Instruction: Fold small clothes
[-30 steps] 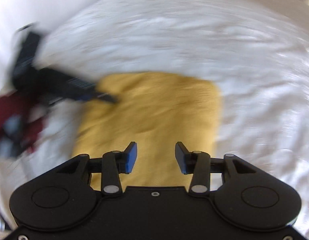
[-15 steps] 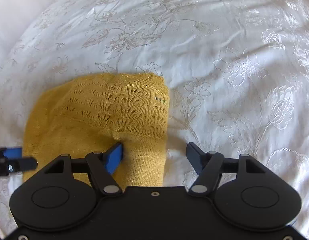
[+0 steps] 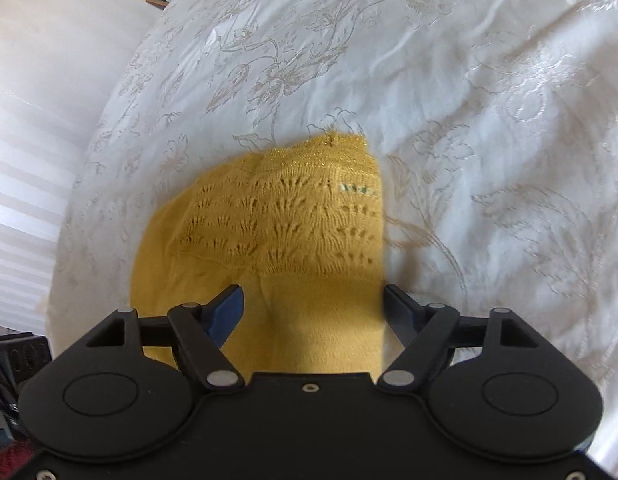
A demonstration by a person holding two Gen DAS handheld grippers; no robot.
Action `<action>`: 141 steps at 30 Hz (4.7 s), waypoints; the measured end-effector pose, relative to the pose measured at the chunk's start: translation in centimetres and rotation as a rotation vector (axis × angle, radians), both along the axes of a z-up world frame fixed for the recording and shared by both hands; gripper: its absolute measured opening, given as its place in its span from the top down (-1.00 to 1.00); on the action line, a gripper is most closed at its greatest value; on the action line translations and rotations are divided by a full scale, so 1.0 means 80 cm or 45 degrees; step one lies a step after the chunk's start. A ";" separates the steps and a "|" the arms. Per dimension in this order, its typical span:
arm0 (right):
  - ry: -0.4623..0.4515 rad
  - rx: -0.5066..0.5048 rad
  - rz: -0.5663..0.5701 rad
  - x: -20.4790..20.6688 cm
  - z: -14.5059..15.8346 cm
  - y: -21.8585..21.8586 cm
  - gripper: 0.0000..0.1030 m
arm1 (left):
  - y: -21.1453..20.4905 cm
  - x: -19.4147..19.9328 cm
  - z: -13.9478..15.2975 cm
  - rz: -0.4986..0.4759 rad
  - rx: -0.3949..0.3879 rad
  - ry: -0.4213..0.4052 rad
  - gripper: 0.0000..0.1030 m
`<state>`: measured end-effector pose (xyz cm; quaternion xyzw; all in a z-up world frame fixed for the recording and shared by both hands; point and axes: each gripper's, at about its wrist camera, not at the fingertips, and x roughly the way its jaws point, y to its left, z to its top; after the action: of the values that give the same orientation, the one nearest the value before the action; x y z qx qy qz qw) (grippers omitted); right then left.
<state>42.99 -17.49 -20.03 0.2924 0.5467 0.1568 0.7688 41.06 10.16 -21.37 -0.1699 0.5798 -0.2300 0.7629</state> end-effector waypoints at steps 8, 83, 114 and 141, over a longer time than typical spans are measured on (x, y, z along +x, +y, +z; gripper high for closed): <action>0.006 0.036 0.045 0.013 0.000 0.009 -0.43 | -0.003 0.018 -0.006 0.057 -0.186 0.046 -0.81; 0.091 -0.695 -0.158 -0.213 0.022 -0.089 -0.75 | -0.073 -0.279 0.023 -0.406 0.310 -0.041 -0.04; 0.099 -0.756 -0.397 -0.334 0.058 -0.094 -0.99 | -0.063 -0.195 0.046 -0.173 0.425 -0.211 -0.99; -0.345 -0.634 -0.360 -0.472 0.203 -0.037 -0.99 | -0.113 -0.365 0.203 -0.035 0.499 -0.420 -0.97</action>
<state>5.24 -20.44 -3.81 0.1447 0.4148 -0.0530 0.8968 11.88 1.16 -5.10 0.0290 0.4832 -0.1482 0.8624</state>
